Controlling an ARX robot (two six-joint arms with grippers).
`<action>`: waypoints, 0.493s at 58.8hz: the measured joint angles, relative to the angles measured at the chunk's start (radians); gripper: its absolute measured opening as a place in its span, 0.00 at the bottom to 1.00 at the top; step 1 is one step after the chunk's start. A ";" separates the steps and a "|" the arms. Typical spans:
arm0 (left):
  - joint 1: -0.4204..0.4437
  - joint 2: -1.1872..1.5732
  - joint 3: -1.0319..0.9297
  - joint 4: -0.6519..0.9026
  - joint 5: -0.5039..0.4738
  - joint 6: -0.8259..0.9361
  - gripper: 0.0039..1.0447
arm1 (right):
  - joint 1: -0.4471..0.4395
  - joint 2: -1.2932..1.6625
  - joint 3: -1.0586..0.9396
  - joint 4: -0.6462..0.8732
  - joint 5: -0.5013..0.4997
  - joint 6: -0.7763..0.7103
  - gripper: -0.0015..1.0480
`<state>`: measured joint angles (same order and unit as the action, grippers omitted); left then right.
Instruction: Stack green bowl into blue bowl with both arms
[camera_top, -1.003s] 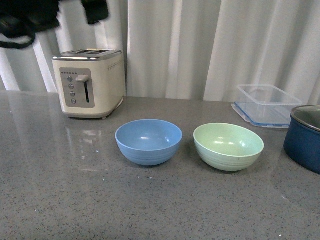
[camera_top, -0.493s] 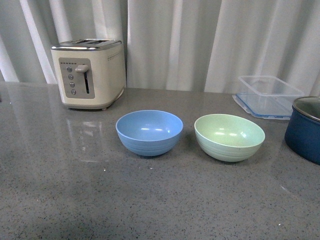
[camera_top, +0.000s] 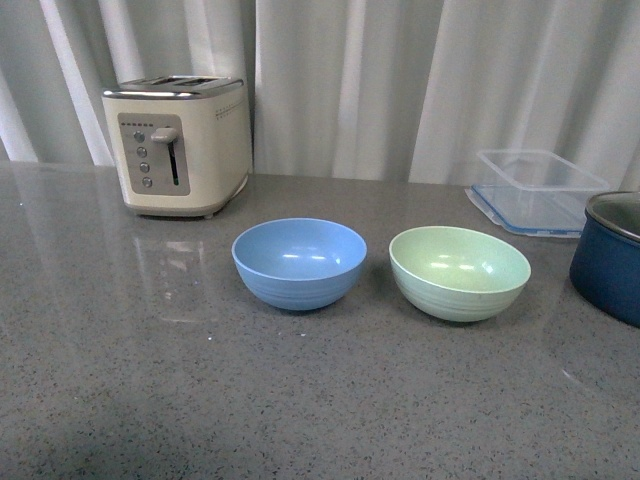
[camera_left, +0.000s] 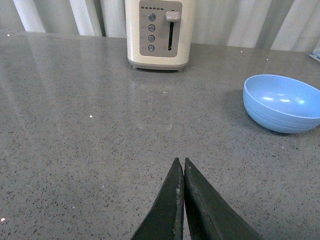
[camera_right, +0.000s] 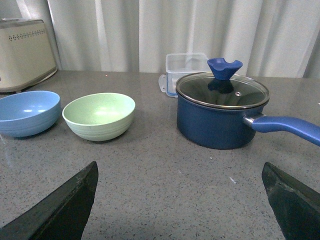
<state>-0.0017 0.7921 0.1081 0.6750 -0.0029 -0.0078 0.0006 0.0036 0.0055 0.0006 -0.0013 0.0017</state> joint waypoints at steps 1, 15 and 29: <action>0.000 -0.012 -0.005 -0.007 0.000 0.000 0.03 | 0.000 0.000 0.000 0.000 0.000 0.000 0.90; 0.000 -0.155 -0.053 -0.102 0.000 0.000 0.03 | 0.000 0.000 0.000 0.000 0.000 0.000 0.90; 0.000 -0.237 -0.087 -0.128 0.003 0.000 0.03 | 0.000 0.000 0.000 0.000 0.000 0.000 0.90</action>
<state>-0.0017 0.5552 0.0216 0.5472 0.0002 -0.0074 0.0006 0.0036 0.0055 0.0006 -0.0017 0.0017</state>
